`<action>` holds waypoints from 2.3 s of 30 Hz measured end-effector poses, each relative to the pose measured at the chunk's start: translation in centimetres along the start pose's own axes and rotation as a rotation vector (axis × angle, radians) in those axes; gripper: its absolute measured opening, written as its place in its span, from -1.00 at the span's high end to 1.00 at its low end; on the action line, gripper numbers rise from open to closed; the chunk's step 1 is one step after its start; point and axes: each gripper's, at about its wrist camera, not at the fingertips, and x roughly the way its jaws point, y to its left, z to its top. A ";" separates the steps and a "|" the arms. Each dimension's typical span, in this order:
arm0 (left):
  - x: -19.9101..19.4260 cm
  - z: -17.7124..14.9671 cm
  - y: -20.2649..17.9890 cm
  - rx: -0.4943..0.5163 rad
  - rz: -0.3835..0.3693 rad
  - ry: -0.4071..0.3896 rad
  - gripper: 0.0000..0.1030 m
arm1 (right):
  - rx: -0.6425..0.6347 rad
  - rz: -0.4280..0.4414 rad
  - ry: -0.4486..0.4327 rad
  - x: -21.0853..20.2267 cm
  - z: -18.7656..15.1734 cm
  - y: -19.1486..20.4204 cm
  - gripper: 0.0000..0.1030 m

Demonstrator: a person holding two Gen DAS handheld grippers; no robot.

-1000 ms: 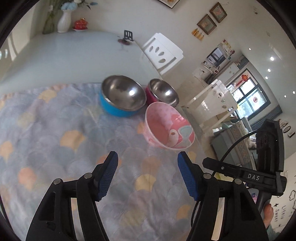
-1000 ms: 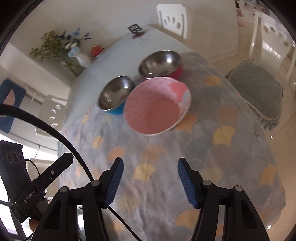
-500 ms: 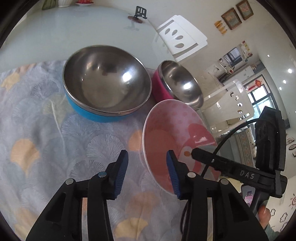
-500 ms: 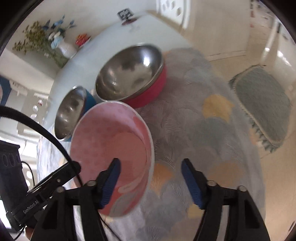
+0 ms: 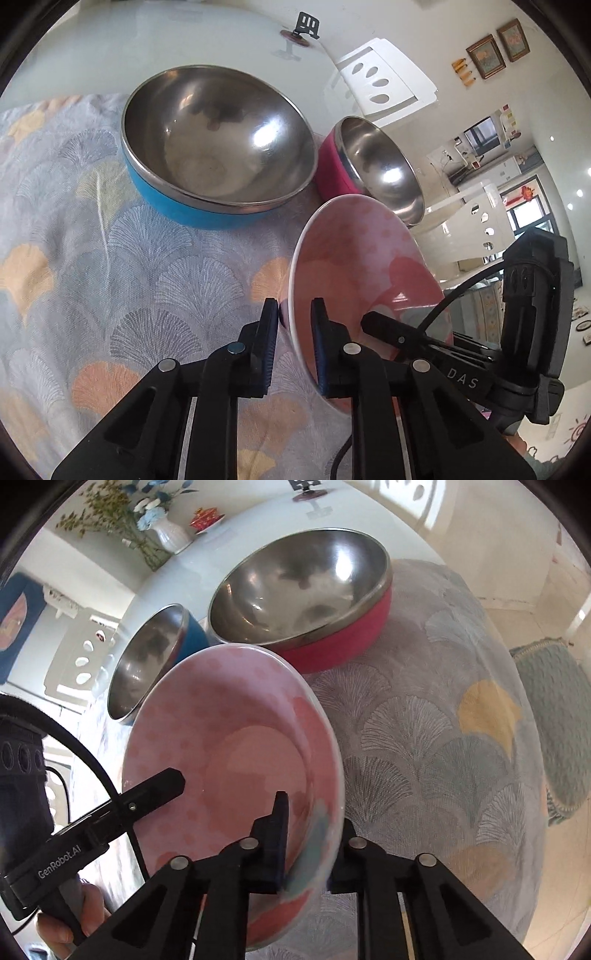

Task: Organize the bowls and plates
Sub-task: 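Grasp the rim of the pink plastic bowl with both grippers, then carry the pink bowl with both grippers and lower it beside the plate stack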

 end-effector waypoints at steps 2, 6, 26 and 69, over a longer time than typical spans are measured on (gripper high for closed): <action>-0.6 -0.3 -0.3 0.001 0.016 -0.017 0.71 | -0.041 -0.032 -0.009 -0.3 -0.3 1.0 0.72; -2.2 -1.4 -1.2 0.019 0.033 -0.038 0.71 | -0.093 -0.070 -0.031 -2.2 -1.7 2.7 0.72; -15.2 -14.2 0.7 -0.013 -0.010 -0.075 0.71 | 0.034 0.010 0.016 -9.3 -16.1 10.7 0.68; -17.2 -17.0 1.5 0.111 -0.046 -0.028 0.70 | 0.073 0.028 0.139 -10.7 -21.3 7.9 0.64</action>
